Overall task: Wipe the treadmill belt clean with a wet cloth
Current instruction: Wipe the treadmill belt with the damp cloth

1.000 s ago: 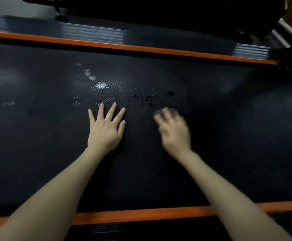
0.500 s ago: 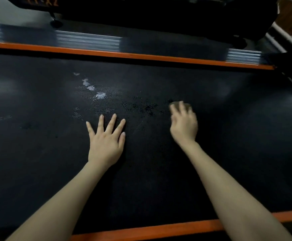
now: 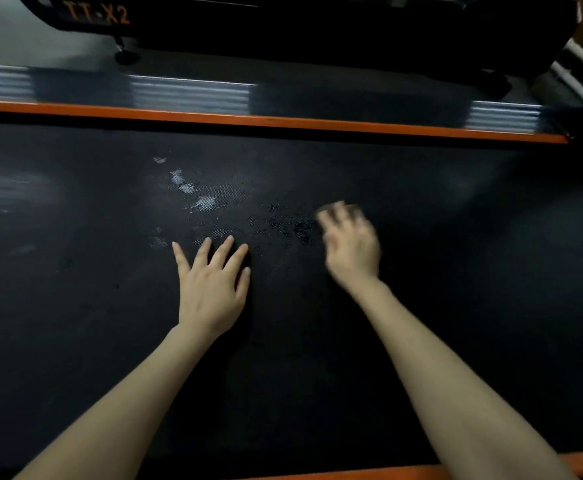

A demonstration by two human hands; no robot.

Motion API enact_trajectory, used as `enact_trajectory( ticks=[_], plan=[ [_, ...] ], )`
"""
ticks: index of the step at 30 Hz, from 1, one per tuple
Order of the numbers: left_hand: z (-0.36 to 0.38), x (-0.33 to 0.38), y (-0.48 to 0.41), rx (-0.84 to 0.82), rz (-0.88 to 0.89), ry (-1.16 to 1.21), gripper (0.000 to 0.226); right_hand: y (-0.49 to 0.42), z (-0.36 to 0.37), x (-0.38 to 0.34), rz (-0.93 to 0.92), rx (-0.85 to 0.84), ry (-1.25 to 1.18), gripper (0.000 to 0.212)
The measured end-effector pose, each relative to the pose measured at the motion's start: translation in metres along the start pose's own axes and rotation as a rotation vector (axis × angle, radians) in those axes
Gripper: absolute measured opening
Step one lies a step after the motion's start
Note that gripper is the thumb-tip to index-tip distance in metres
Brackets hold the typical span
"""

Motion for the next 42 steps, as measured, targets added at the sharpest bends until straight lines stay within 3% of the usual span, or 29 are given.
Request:
enact_trajectory(
  ticks=[3, 6, 8, 11, 12, 13, 14, 17, 19, 21, 23, 26, 28, 29, 31, 34, 36, 37, 41, 42],
  plan=[
    [-0.006, -0.001, -0.027, 0.044, -0.036, -0.01, 0.059, 0.051, -0.001, -0.039, -0.584, -0.015, -0.084, 0.046],
    [-0.002, -0.008, -0.05, 0.015, -0.051, -0.051, 0.066, 0.051, -0.005, -0.002, -0.786, -0.04, -0.088, 0.044],
    [0.006, -0.015, -0.056, -0.002, -0.057, -0.051, 0.069, 0.011, 0.002, 0.042, -0.555, 0.026, -0.037, 0.043],
    [0.013, -0.018, -0.057, 0.018, -0.077, -0.029, 0.068, -0.048, 0.007, 0.085, 0.133, -0.049, -0.029, 0.041],
    [0.013, -0.018, -0.057, 0.023, -0.079, -0.023, 0.067, -0.056, 0.007, 0.078, 0.28, -0.053, -0.014, 0.042],
    [0.013, -0.017, -0.058, 0.025, -0.08, -0.016, 0.066, -0.059, 0.009, 0.061, 0.314, -0.052, 0.009, 0.042],
    [0.013, -0.018, -0.058, 0.024, -0.08, -0.011, 0.065, -0.059, 0.011, 0.036, 0.24, -0.022, 0.017, 0.043],
    [0.013, -0.019, -0.057, 0.029, -0.073, -0.006, 0.064, -0.019, 0.014, -0.038, -0.327, 0.052, -0.053, 0.046],
    [0.013, -0.02, -0.056, 0.026, -0.073, -0.004, 0.063, 0.006, 0.009, -0.038, -0.65, -0.003, -0.101, 0.044],
    [0.014, -0.02, -0.056, 0.022, -0.074, 0.005, 0.063, -0.006, 0.008, -0.005, -0.782, -0.001, -0.064, 0.043],
    [0.013, -0.019, -0.056, 0.022, -0.077, 0.009, 0.063, -0.043, 0.012, 0.04, -0.517, 0.03, -0.044, 0.043],
    [0.014, -0.018, -0.057, 0.019, -0.086, 0.01, 0.063, -0.089, 0.016, 0.077, 0.201, -0.027, -0.024, 0.042],
    [0.014, -0.018, -0.056, 0.015, -0.087, 0.009, 0.063, -0.095, 0.016, 0.048, 0.323, -0.036, 0.029, 0.042],
    [0.014, -0.019, -0.056, 0.012, -0.088, 0.01, 0.063, -0.093, 0.017, 0.024, 0.231, -0.014, 0.031, 0.043],
    [0.013, -0.02, -0.057, 0.01, -0.089, 0.015, 0.064, -0.073, 0.019, -0.027, -0.124, 0.044, -0.025, 0.044],
    [0.013, -0.019, -0.057, 0.003, -0.084, 0.023, 0.063, -0.032, 0.016, -0.048, -0.638, -0.02, -0.118, 0.044],
    [0.012, -0.018, -0.057, 0.003, -0.084, 0.027, 0.063, -0.044, 0.014, -0.019, -0.753, -0.004, -0.071, 0.042],
    [0.012, -0.018, -0.056, 0.003, -0.085, 0.029, 0.063, -0.061, 0.017, 0.002, -0.663, 0.012, -0.047, 0.041],
    [0.011, -0.017, -0.057, 0.014, -0.09, 0.033, 0.063, -0.127, 0.022, 0.072, 0.164, -0.066, -0.011, 0.042],
    [0.011, -0.017, -0.057, 0.014, -0.093, 0.033, 0.063, -0.133, 0.022, 0.064, 0.278, -0.058, 0.009, 0.042]
  ],
)
Point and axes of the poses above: each hand's wrist, its own y-axis away from the middle knuckle, its own z-axis out of the palm, x = y × z, the point moved 4 cm from there along -y, towards the middle knuckle, and after that the axes turned 11 degrees about y, right-handed, at the moved point
